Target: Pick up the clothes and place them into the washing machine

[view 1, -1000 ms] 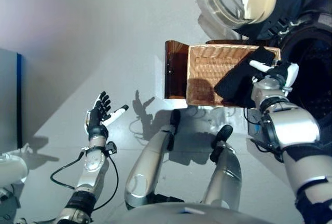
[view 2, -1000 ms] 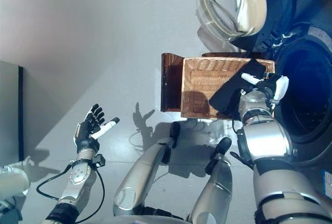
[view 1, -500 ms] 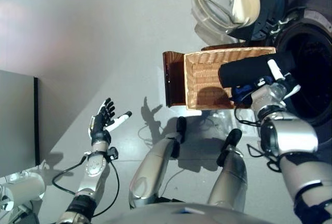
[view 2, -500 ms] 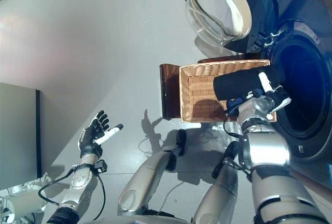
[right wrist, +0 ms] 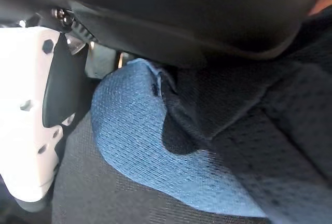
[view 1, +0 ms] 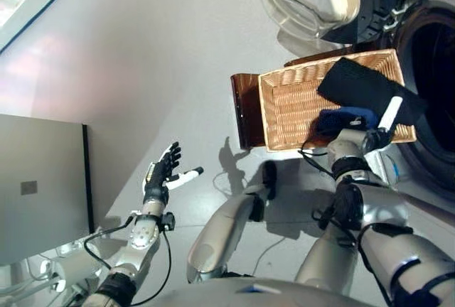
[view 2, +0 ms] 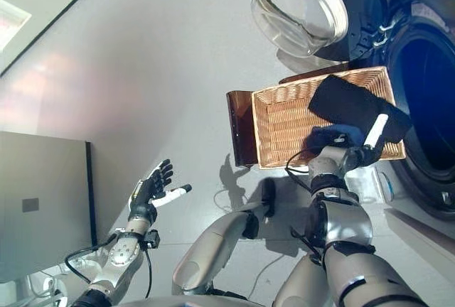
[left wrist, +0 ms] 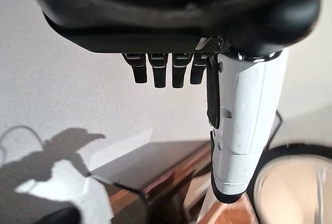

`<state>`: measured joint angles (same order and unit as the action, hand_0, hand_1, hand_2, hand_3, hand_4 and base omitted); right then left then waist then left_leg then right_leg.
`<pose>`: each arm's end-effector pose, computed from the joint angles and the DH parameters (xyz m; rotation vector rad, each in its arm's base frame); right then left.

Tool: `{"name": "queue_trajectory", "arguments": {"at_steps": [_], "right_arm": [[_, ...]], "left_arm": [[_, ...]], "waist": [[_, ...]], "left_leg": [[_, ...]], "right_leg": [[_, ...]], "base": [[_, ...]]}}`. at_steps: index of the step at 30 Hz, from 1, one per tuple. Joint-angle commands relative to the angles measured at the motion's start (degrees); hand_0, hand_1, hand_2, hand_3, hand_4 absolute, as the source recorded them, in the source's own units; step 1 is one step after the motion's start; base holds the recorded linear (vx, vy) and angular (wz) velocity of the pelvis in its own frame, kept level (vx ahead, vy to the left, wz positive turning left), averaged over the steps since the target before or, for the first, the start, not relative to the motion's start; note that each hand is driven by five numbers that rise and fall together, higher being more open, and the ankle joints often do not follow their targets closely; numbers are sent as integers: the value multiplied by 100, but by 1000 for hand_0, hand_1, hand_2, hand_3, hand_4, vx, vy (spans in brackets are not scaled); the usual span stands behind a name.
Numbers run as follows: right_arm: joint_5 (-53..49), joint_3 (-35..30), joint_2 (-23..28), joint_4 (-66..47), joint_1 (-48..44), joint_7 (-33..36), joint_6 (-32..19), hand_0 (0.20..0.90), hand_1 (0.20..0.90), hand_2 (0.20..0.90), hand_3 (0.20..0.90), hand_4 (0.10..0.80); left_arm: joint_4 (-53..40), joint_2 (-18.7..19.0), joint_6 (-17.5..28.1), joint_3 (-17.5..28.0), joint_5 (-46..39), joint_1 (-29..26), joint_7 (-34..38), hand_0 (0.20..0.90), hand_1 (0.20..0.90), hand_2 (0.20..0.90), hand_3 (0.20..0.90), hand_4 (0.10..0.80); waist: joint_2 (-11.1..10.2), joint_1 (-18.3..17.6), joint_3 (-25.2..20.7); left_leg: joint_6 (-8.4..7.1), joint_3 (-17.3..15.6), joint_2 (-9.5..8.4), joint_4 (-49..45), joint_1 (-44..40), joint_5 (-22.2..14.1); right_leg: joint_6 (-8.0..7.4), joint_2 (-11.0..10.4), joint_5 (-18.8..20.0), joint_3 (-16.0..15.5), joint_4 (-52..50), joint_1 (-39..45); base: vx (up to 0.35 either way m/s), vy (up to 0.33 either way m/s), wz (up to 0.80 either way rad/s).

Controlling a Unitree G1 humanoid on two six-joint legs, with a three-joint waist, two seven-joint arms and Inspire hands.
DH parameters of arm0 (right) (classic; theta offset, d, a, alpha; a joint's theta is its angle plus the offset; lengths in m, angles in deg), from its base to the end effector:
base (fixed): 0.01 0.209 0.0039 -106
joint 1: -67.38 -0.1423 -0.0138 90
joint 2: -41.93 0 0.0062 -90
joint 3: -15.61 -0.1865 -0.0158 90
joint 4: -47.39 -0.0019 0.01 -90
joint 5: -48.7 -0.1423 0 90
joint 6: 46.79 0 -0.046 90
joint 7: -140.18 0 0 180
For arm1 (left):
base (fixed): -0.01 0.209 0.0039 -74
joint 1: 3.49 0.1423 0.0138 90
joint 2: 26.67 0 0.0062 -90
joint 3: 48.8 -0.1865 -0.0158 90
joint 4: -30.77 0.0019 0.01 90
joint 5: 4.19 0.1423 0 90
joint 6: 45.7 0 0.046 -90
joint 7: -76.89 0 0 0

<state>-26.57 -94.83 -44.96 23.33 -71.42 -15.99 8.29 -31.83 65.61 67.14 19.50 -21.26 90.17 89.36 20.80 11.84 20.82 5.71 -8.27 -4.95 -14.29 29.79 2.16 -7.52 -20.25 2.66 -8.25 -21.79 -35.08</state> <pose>0.3233 -0.2655 0.0927 1.2456 -0.2457 -1.1363 0.1583 0.1746 -0.0441 0.0822 0.2198 0.0063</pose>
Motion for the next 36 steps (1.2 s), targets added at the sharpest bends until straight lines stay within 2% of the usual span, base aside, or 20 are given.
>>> {"name": "queue_trajectory", "arguments": {"at_steps": [1,3,6,8,12,13,15,17,18,23,25,26,27,28,29,30,31,32,33,36], "right_arm": [[274,-29,451,-723,-227,-42,-573,200,200,200,200,300],[342,-64,520,-785,-243,28,-581,200,200,200,200,300],[738,-43,1166,-1062,-614,284,-585,200,200,200,200,300],[1000,67,1616,-1231,-878,443,-617,200,200,200,200,300],[1747,651,2855,-1701,-1790,1022,-707,200,200,200,200,300],[1795,703,2885,-1683,-1860,1082,-693,200,200,200,200,300],[1945,1206,3408,-1727,-2515,1260,-717,200,200,200,200,300],[2103,1726,3633,-1436,-2907,1330,-419,214,214,214,214,310],[2179,1969,3681,-1218,-2975,1179,-138,900,900,900,900,800],[2345,2249,3545,-896,-3060,967,254,900,900,900,900,800],[3307,2765,3800,309,-3197,1155,1169,900,900,900,900,800],[3328,2847,3807,367,-3307,1159,1189,900,900,900,900,800],[4151,3462,3951,936,-3591,1292,1755,900,900,900,900,800],[7553,5784,3891,2001,-4292,1702,3512,900,900,900,900,800],[8368,6223,3774,2143,-4330,1393,3896,900,900,900,900,800],[8746,6314,3739,1978,-4375,1641,4074,900,900,900,900,800],[8686,6106,3725,1787,-4181,1558,3937,900,900,900,900,800],[8686,6106,3725,1787,-4181,1558,3937,900,900,900,900,800],[8688,6091,3722,1778,-4171,1561,3936,900,900,900,900,800],[8207,5689,3589,1584,-3877,1466,3637,900,900,900,900,800]], "left_arm": [[-137,319,397,75,8,69,211,900,900,900,900,800],[-157,310,409,57,5,91,200,900,900,900,900,800],[-151,349,458,102,-44,200,175,900,900,900,900,800],[-94,411,481,163,-74,252,173,900,900,900,900,800],[-39,575,524,227,-114,414,220,900,900,900,900,800],[-42,549,525,220,-121,398,217,900,900,900,900,800],[-15,532,528,330,-229,582,229,900,900,900,900,800],[29,569,536,386,-221,641,296,900,900,900,900,800],[119,571,512,458,-238,601,334,900,900,900,900,800],[197,346,566,536,-430,607,290,900,900,900,900,800],[289,323,524,554,-441,648,215,900,900,900,900,800],[286,298,525,553,-443,642,214,900,900,900,900,800],[317,291,504,608,-433,632,229,900,900,900,900,800],[348,329,404,820,-415,565,211,900,900,900,900,800],[166,309,358,942,-281,589,213,900,900,900,900,800],[-27,205,345,1129,-293,685,224,900,900,900,900,800],[-167,138,384,1275,-295,800,269,900,900,900,900,800],[-167,138,384,1275,-295,800,269,900,900,900,900,800],[-172,141,385,1282,-297,802,270,900,900,900,900,800],[-104,155,384,1363,-313,843,285,900,900,900,900,800]], "waist": [[395,68,-387],[468,74,-434],[662,145,-631],[694,175,-707],[780,231,-831],[803,237,-826],[848,297,-913],[856,283,-948],[848,270,-947],[878,235,-923],[806,221,-935],[827,220,-929],[807,206,-911],[771,222,-896],[766,230,-918],[826,217,-883],[757,213,-883],[757,213,-883],[788,209,-856],[620,148,-718]], "left_leg": [[-614,299,-7,-126,449,-75],[-607,287,-18,-95,414,-66],[-610,239,-83,-21,303,-86],[-616,236,-106,-8,275,-85],[-643,230,-143,62,240,-54],[-643,228,-146,68,247,-52],[-650,214,-163,124,251,-37],[-650,154,-158,180,255,-22],[-644,119,-158,184,254,-16],[-633,10,-102,256,289,9],[-632,5,-86,295,252,22],[-632,2,-87,304,252,23],[-634,-10,-82,308,259,34],[-634,-37,-57,299,304,93],[-676,30,-89,288,262,-39],[-639,-7,-45,282,349,117],[-688,73,-95,251,312,-12],[-688,73,-95,251,312,-12],[-644,25,-57,263,373,132],[-632,30,-33,231,434,128]], "right_leg": [[156,17,-767,157,-373,264],[147,3,-751,183,-350,274],[97,-54,-738,256,-246,348],[81,-69,-737,276,-213,363],[63,-108,-765,327,-269,276],[63,-111,-771,333,-278,259],[63,-135,-792,386,-369,163],[75,-129,-791,461,-423,26],[79,-116,-762,511,-450,-41],[83,-66,-730,615,-453,-193],[107,-37,-715,611,-464,-180],[107,-37,-716,615,-461,-186],[119,-32,-691,616,-453,-193],[164,0,-624,573,-434,-214],[141,-6,-781,594,-467,-162],[196,27,-596,545,-424,-221],[155,3,-743,566,-443,-149],[155,3,-743,566,-443,-149],[199,30,-578,528,-410,-203],[213,76,-551,497,-438,-262]], "base": [[-35,82,-9],[-1,58,-4],[59,34,-5],[36,10,-7],[0,0,0],[0,0,0],[11,-1,-2],[39,21,-12],[30,24,-20],[4,-2,-16],[11,6,-8],[-6,6,3],[-67,-12,2],[7,-32,10],[-88,-20,10],[51,-43,11],[0,0,0],[-16,-21,4],[-128,-19,4],[-58,-19,1]]}}
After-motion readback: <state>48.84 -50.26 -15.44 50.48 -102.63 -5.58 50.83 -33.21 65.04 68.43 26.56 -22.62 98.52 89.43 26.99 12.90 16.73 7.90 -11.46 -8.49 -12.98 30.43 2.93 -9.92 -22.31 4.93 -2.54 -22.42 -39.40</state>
